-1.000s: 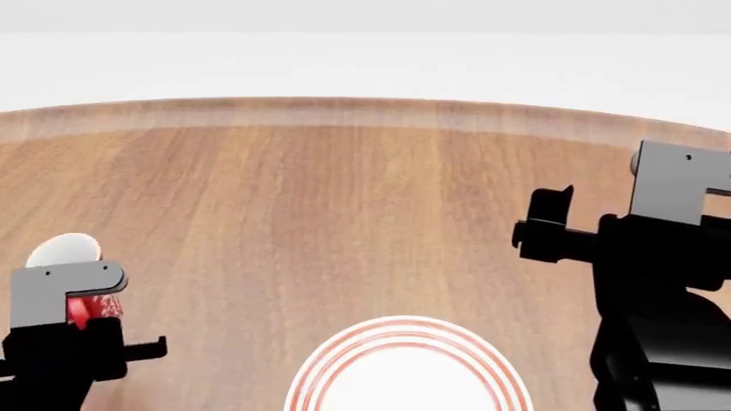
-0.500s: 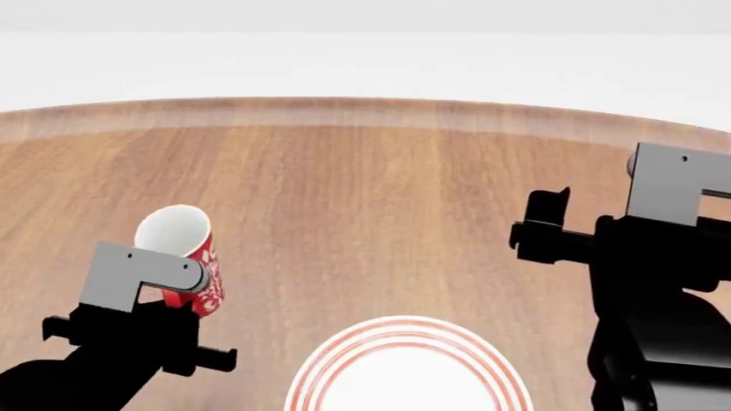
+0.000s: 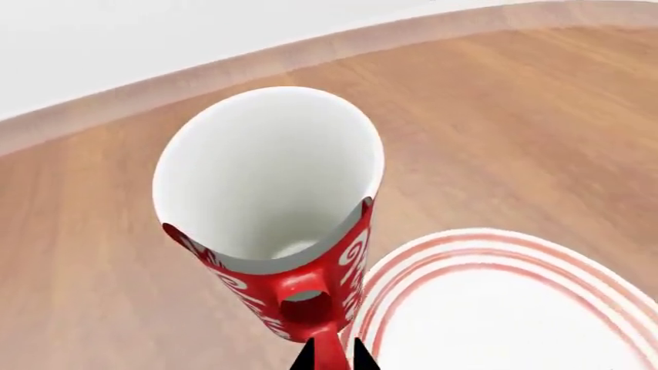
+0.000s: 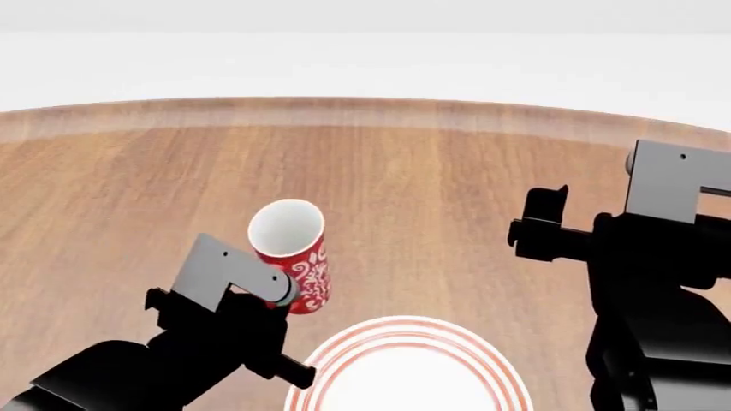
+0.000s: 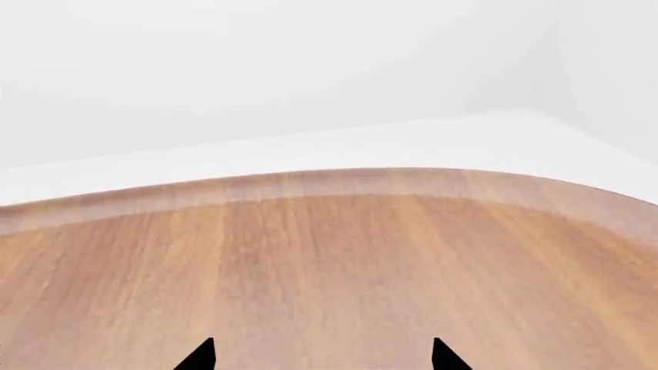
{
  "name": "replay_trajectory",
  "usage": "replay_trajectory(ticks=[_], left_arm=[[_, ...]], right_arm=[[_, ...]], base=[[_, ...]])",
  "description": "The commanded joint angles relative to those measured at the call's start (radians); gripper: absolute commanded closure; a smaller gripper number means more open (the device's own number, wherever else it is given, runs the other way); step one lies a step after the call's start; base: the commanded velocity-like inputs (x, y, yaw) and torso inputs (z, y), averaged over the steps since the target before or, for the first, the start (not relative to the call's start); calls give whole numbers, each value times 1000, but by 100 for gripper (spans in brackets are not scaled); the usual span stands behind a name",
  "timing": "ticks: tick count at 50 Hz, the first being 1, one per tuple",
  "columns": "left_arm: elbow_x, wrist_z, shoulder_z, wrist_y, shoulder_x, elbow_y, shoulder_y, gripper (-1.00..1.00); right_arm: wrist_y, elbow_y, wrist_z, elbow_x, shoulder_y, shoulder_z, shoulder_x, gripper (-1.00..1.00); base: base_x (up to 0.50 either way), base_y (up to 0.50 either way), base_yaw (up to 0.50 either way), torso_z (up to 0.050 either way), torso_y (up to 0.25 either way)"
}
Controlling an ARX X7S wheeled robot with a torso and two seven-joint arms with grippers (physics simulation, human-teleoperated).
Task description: Pick up the red mug and put it on the plate
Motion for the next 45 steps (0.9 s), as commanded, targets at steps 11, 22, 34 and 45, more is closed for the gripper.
replay_trajectory(ticks=[11, 22, 34, 45], left_arm=[[-37, 94, 133, 178, 97, -260, -104, 100], [-203, 74, 334, 277, 105, -396, -184, 100], [-734, -20, 885, 520, 107, -605, -338, 100], [-959, -14, 1105, 581, 107, -643, -375, 100]], right_arm=[[-2, 4, 2, 8, 2, -1, 1, -100], [8, -8, 7, 14, 5, -3, 1, -100], [-15, 10, 3, 16, -4, -1, 3, -100], [-22, 24, 3, 17, -4, -2, 4, -100]], base=[[0, 0, 0, 0, 0], [0, 0, 0, 0, 0], [0, 0, 0, 0, 1], [0, 0, 0, 0, 0]])
